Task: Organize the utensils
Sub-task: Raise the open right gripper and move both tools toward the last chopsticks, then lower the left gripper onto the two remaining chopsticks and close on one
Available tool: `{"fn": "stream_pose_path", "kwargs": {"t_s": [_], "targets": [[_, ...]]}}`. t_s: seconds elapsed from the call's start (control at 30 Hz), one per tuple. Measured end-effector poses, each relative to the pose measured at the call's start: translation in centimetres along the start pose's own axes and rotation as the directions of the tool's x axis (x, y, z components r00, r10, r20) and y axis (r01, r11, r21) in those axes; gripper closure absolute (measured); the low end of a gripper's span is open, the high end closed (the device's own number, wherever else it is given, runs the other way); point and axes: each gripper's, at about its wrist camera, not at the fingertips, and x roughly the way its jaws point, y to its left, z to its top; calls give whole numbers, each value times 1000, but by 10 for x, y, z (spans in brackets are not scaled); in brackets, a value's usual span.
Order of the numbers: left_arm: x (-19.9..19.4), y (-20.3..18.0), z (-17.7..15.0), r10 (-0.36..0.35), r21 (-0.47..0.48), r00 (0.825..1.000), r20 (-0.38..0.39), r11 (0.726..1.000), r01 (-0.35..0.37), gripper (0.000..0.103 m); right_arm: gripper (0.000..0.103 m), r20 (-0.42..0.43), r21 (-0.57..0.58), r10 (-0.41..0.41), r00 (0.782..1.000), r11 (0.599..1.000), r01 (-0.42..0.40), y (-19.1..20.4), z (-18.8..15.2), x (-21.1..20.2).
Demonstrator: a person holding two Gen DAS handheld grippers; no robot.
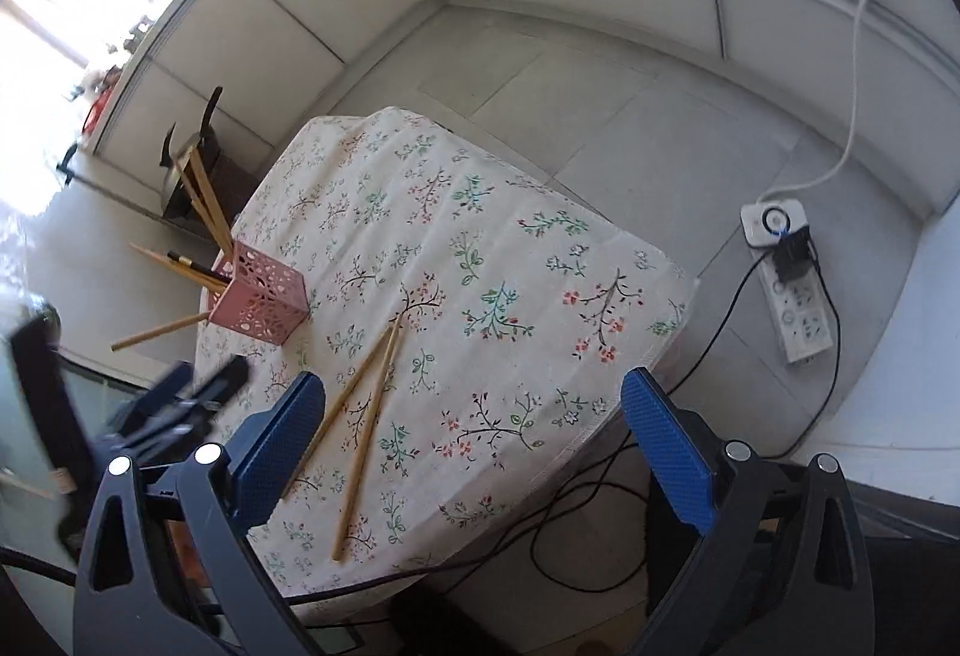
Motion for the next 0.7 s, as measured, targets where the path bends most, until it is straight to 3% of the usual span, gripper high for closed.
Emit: {"fn": "stream_pose_path", "kwargs": {"t_s": [0.17,0.3,0.47,0.6,0.7], "targets": [[57,-12,13,61,110,988,-145,993,-45,8,7,-42,23,0,999,1000,1,-10,3,9],[87,-13,14,25,124,966,-256,992,7,17,7,-102,11,-14,995,1000,15,-15,3,21],[99,-20,16,20,180,953,-303,983,37,28,7,-124,40,19,992,999,-14,-17,6,24],[113,-22,15,28,211,941,-337,977,46,47,7,-144,37,17,989,999,-11,-16,4,29],[114,-23,17,2,214,939,-344,974,76,56,7,-148,46,14,989,999,-7,-18,5,30]]}}
